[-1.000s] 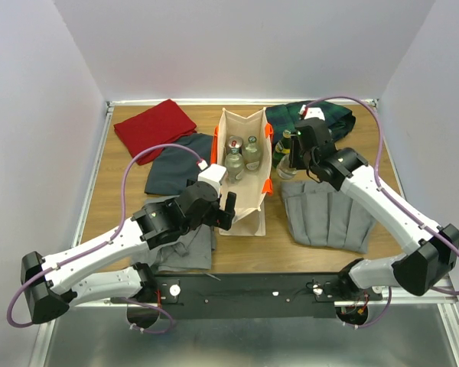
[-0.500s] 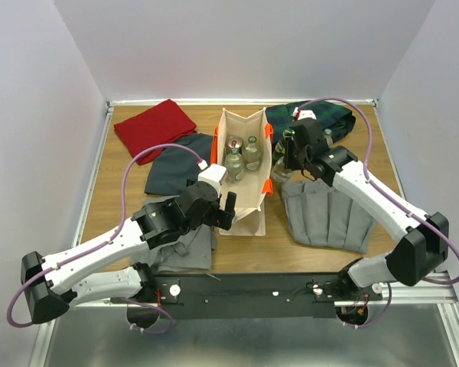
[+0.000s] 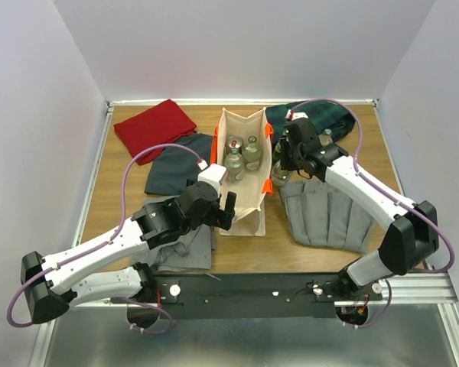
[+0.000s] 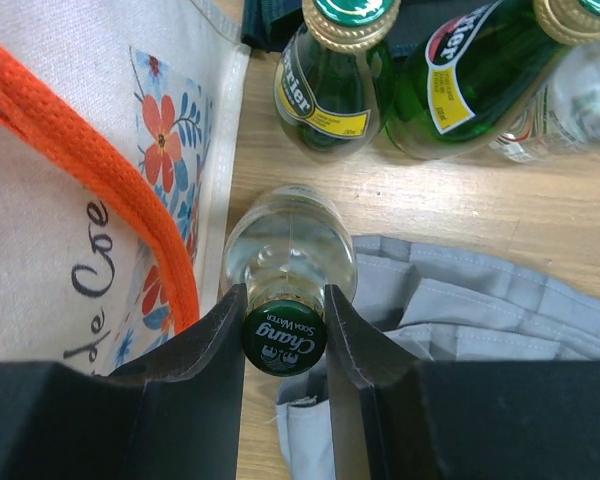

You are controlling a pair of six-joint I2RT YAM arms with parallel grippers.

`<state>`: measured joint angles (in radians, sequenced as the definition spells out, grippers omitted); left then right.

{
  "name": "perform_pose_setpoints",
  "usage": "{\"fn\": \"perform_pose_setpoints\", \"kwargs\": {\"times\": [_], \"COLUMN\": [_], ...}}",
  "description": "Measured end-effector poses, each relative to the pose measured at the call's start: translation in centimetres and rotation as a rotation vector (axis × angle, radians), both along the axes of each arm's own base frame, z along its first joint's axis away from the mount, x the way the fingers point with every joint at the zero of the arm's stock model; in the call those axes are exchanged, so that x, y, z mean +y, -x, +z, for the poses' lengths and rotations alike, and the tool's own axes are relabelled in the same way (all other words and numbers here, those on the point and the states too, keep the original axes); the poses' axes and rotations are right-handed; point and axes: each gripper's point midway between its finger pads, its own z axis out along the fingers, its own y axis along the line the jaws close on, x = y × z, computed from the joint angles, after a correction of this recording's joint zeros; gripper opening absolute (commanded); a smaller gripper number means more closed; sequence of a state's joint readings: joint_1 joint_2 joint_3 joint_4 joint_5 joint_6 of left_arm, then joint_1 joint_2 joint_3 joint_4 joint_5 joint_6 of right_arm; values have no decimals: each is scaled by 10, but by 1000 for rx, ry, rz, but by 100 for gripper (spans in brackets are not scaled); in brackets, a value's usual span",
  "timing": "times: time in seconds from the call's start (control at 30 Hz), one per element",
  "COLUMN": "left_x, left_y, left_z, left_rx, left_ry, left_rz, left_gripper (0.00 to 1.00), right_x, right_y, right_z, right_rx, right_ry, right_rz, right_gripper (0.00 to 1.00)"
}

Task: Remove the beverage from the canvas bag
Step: Place the drink at the center of the board.

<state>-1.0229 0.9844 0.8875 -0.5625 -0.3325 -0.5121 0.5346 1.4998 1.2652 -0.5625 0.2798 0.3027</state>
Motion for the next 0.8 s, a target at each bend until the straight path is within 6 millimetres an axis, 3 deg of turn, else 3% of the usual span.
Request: {"fn": "perform_pose_setpoints", "kwargs": {"times": [0.8], "left_x": [1], "left_y": [-2], "left_z": [-1], "left_rx": [-4], "left_ry": [-8], "left_rz": [10], "left_gripper": [99], "right_x": [20], "right_y": [-29], "right_z": [-10], "right_rx": [10], "right_ry": [21], "right_rz": [50], "right_gripper": [1]}}
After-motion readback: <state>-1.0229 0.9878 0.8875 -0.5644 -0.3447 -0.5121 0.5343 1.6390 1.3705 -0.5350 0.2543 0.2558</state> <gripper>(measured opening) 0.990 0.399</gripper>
